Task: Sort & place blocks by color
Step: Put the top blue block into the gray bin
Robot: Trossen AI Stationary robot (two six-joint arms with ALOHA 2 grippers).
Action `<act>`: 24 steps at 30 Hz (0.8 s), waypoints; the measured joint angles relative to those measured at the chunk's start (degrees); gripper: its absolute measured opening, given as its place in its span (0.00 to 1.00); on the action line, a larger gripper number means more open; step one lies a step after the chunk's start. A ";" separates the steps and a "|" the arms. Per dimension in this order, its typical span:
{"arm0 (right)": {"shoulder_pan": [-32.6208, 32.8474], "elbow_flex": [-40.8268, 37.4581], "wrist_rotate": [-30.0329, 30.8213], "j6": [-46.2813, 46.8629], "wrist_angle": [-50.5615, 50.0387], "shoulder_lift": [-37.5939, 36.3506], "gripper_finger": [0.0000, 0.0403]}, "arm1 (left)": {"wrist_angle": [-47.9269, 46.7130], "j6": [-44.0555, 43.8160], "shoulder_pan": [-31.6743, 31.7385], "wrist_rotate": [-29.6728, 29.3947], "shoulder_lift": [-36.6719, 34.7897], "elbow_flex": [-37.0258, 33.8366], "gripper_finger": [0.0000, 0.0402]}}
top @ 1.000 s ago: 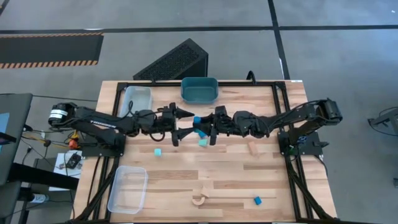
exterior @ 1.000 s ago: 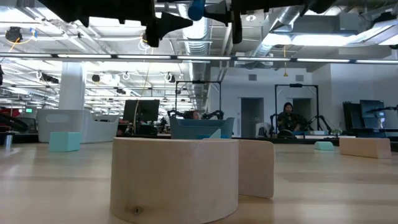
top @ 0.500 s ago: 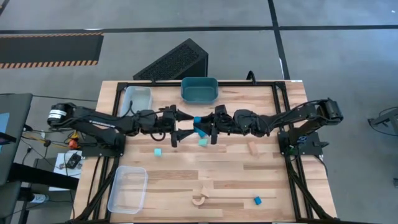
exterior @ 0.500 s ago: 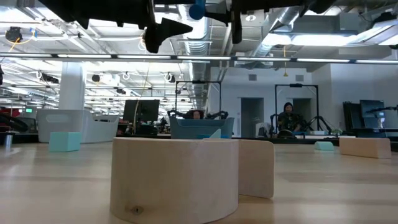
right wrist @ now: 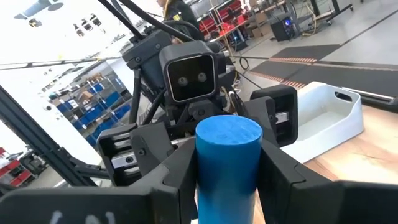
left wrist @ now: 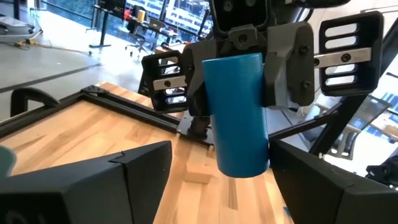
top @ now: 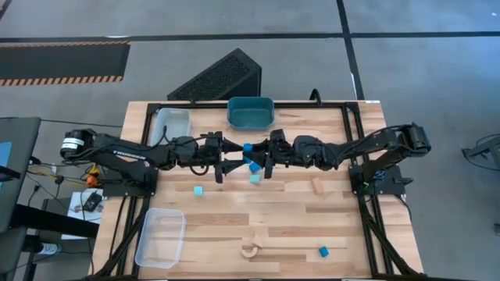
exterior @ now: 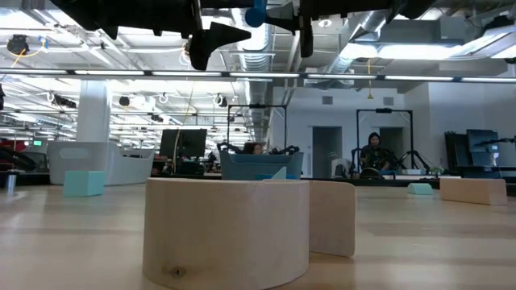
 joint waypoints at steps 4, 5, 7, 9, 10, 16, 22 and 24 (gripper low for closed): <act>0.00 0.00 -0.80 0.13 0.05 -0.02 0.35 | 1.09 -0.20 0.00 0.50 0.00 -0.02 0.64; 0.00 0.00 -0.85 0.13 0.03 -0.02 0.35 | 1.11 -0.24 0.00 0.49 0.00 -0.02 0.64; 0.00 0.00 -0.88 0.13 0.01 -0.02 0.35 | 1.11 -0.26 0.00 0.49 0.00 -0.02 0.64; 0.00 0.00 -0.94 0.13 0.03 -0.02 0.34 | 1.15 -0.28 0.00 0.52 0.00 -0.02 0.63; 0.00 0.00 -0.96 0.13 0.01 -0.02 0.34 | 1.15 -0.28 0.00 0.56 0.00 -0.02 0.62; 0.00 0.00 -0.98 0.09 -0.08 -0.02 0.35 | 1.30 -0.33 0.00 0.87 0.00 -0.02 0.54; 0.02 0.00 -1.07 1.80 -0.24 0.00 0.34 | 1.48 -0.17 0.00 3.11 0.00 -0.02 0.41; 0.02 0.00 -1.07 2.36 -0.32 0.00 0.35 | 1.56 0.04 0.00 3.23 0.00 -0.02 0.36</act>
